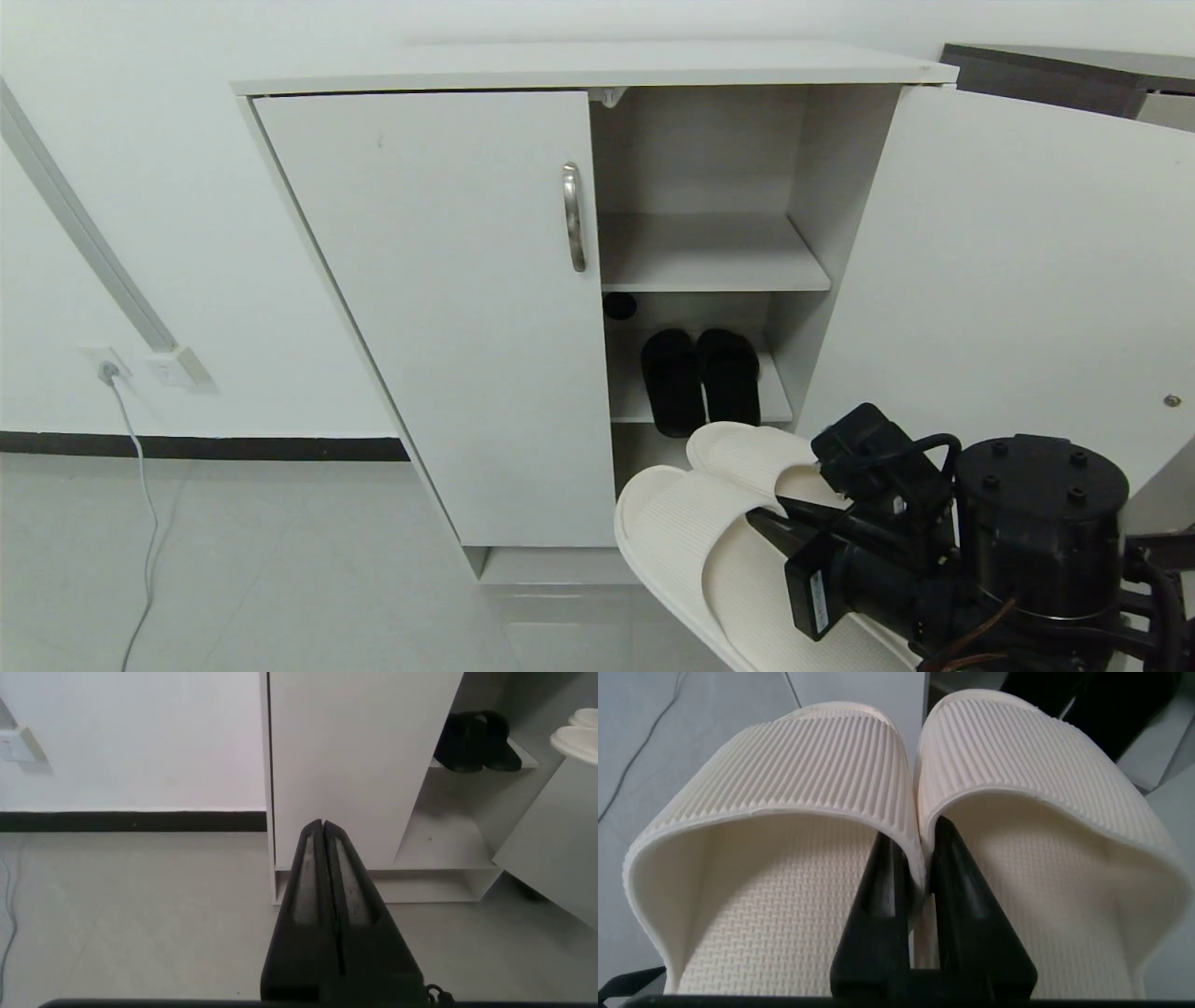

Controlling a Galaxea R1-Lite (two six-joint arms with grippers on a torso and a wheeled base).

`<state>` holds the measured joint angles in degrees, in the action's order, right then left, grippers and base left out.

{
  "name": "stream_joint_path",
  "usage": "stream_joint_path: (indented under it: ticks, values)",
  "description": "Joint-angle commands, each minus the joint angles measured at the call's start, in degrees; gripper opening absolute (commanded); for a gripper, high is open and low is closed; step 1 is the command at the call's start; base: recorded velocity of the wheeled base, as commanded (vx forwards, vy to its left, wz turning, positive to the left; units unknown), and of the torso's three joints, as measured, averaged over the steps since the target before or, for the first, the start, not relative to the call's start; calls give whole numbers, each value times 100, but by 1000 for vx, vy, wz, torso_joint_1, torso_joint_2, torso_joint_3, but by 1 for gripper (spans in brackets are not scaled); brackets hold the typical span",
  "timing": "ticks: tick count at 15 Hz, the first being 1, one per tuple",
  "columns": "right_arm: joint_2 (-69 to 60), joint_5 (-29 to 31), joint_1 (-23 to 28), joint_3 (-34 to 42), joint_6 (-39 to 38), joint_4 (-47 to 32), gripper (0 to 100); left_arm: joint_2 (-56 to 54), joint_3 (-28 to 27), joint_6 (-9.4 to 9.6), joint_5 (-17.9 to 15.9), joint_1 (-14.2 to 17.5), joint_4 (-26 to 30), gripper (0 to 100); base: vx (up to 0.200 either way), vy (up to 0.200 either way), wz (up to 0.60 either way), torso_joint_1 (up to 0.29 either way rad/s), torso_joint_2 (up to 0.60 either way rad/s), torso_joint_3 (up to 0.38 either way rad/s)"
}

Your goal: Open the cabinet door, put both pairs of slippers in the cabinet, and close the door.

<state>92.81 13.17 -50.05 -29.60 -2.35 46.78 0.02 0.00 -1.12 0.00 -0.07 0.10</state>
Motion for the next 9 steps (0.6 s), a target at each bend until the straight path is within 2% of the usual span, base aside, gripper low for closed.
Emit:
stream_joint_path:
  ticks: [1, 4, 5, 6, 7, 9]
  values:
    - [18, -7, -13, -11, -2, 60, 0, -2, 0, -2, 0, -1, -1, 0, 0, 0, 0, 0, 0, 0]
    - [352, 37, -22, -11, 42, 622, 0, 6, 0, -2, 0, -1, -1, 0, 0, 0, 0, 0, 0, 0]
    - [607, 230, -31, -90, 112, 816, 0, 6, 0, 7, 0, -1, -1, 0, 0, 0, 0, 0, 0, 0]
    - [879, 564, -75, -345, 86, 860, 0, 6, 0, 15, -9, -1, -1, 0, 0, 0, 0, 0, 0, 0]
    - [1363, 1215, -145, -837, -20, 851, 0, 6, 0, 15, -9, -1, -1, 0, 0, 0, 0, 0, 0, 0]
    - [1969, 2111, -224, -1663, -116, 745, 0, 6, 0, 15, -9, -1, -1, 0, 0, 0, 0, 0, 0, 0]
